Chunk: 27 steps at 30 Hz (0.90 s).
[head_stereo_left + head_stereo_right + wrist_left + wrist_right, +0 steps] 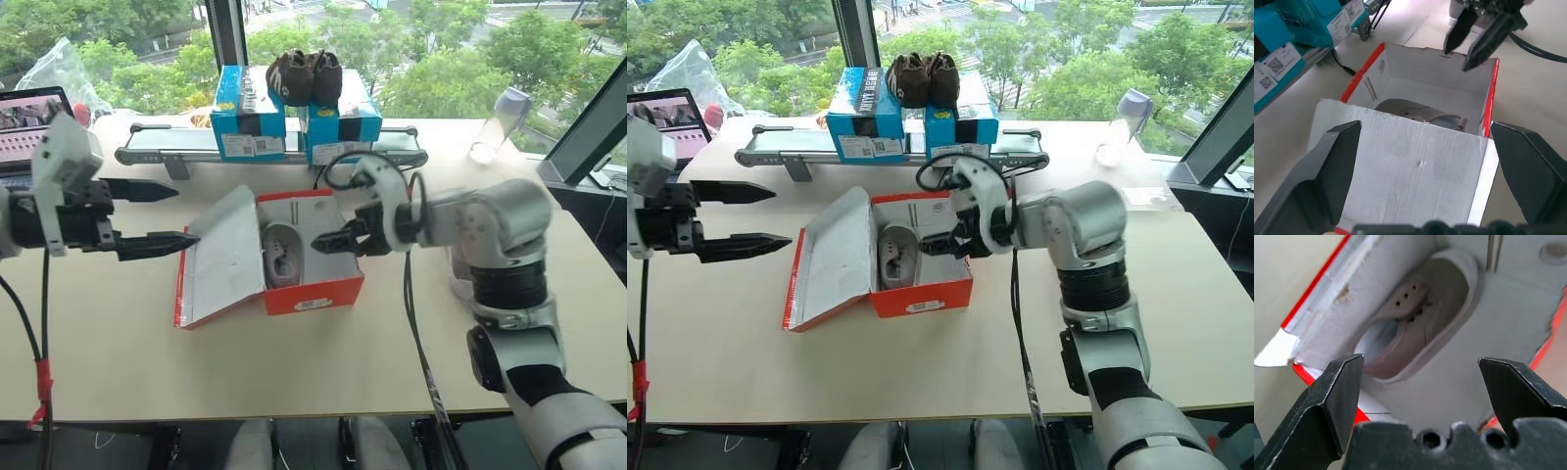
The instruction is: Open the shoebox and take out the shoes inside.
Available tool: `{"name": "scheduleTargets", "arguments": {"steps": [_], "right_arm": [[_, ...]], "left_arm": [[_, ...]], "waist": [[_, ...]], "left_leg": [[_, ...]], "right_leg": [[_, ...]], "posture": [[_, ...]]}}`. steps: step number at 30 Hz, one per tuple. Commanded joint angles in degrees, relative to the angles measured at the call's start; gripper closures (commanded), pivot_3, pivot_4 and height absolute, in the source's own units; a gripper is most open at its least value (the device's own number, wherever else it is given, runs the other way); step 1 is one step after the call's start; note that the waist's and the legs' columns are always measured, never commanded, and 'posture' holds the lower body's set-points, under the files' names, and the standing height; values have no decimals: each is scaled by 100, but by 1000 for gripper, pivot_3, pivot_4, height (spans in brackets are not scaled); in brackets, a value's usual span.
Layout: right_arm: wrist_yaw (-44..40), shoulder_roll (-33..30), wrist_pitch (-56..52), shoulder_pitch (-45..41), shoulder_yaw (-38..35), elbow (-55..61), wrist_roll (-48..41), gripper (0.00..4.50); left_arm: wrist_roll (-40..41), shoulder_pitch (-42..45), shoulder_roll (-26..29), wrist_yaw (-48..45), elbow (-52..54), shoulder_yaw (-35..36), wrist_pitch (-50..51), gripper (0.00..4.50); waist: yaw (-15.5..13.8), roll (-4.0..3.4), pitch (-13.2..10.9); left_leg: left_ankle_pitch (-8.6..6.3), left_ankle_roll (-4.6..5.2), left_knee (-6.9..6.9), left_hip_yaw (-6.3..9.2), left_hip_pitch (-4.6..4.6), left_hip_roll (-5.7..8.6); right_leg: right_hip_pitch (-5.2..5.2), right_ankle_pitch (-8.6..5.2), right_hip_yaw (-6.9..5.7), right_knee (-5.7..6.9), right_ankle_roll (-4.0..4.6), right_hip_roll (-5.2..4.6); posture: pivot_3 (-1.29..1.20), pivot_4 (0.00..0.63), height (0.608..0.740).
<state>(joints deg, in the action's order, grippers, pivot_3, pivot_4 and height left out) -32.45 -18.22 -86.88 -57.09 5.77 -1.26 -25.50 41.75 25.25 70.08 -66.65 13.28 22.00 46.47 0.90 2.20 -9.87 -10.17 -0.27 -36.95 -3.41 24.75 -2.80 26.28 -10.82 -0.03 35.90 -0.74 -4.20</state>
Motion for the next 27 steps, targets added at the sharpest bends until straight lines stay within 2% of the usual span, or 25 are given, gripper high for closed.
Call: {"name": "scheduleTargets", "arguments": {"steps": [1,10,15,19,27], "right_arm": [[122,262,300,-287,45,-295,58,83],[159,697,277,-708,108,-615,-14,83],[201,854,571,-466,480,-823,143,83],[229,913,1234,-228,934,-1410,509,83],[187,994,1742,-226,1072,-2000,738,83]], "left_arm": [[115,-215,47,55,338,394,76,0],[343,-691,-1,193,727,914,304,0],[516,-734,-1,283,808,1075,415,0],[622,-687,22,324,821,1104,445,0],[999,-452,113,375,737,1239,576,0]], "waist": [[10,0,0],[20,0,0],[33,0,0],[32,1,1],[46,4,2]], "left_leg": [[0,0,0,0,-2,-1],[0,-1,0,4,-6,-9],[0,-1,0,5,-5,-10],[0,-1,0,5,-8,-9],[1,-1,0,6,-12,-8]], "right_leg": [[0,0,0,4,0,0],[-1,-1,0,10,4,12],[0,-1,0,8,4,12],[-4,-1,-1,9,4,12],[-7,-1,0,10,4,12]], "posture": [[0,150,740],[0,150,740],[0,150,740],[0,150,740],[0,150,740]]}}
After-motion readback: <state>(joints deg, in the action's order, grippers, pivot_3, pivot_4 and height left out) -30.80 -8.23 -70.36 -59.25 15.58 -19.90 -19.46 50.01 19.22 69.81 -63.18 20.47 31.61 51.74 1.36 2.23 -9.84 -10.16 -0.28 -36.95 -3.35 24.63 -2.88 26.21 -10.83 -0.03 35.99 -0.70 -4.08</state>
